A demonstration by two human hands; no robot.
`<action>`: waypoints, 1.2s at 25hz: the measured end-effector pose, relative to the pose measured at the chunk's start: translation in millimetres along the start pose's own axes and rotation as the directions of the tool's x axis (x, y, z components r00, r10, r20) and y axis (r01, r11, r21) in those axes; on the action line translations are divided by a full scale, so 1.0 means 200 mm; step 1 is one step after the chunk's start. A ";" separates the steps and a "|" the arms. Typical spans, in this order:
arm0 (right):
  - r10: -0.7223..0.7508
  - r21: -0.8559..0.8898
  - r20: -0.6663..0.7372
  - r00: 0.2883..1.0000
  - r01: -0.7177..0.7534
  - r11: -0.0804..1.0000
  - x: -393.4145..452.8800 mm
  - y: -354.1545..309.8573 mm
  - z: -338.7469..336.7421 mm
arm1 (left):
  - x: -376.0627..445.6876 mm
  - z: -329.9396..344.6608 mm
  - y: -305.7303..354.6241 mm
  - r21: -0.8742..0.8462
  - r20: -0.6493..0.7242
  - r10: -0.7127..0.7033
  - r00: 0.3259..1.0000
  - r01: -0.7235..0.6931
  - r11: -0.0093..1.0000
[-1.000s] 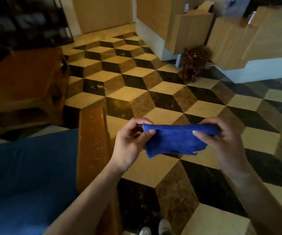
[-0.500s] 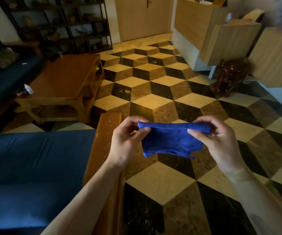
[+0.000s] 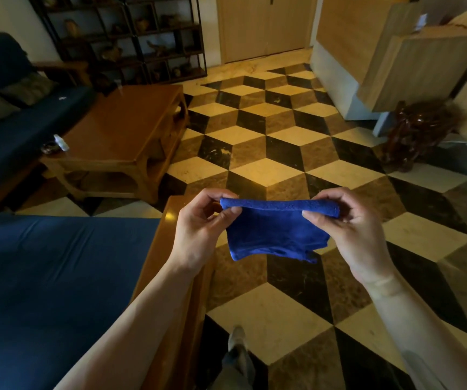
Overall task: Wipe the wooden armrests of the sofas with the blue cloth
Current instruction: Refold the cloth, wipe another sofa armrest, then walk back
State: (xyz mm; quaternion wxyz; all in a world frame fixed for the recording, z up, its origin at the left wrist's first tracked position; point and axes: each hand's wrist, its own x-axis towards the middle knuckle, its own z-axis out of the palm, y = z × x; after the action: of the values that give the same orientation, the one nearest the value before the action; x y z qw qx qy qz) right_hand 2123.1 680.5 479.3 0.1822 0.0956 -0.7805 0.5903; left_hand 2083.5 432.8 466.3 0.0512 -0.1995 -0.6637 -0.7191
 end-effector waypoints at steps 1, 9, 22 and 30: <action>-0.006 0.003 0.002 1.000 0.006 1.000 0.09 0.04 0.01 | 0.09 -0.01 -0.04 0.007 -0.002 0.010 1.000 -0.010 1.000; 0.044 0.005 -0.009 0.999 -0.044 0.999 0.91 0.36 0.17 | 0.93 -0.23 -0.36 0.007 0.018 0.027 0.999 -0.027 1.000; 0.041 -0.026 0.062 0.997 -0.040 0.999 2.15 0.81 0.39 | 2.12 -0.51 -0.78 0.082 -0.054 0.072 0.996 -0.068 0.994; -0.026 0.011 0.190 0.981 0.024 1.000 3.06 1.16 0.48 | 2.86 -0.60 -1.02 0.120 -0.222 0.078 0.972 -0.052 0.991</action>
State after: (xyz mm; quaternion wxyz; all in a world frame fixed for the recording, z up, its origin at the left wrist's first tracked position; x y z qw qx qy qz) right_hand 1462.0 695.3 494.3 0.1139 0.1620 -0.7905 0.5796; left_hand 1463.7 447.7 473.3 0.1612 -0.1346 -0.6865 -0.6961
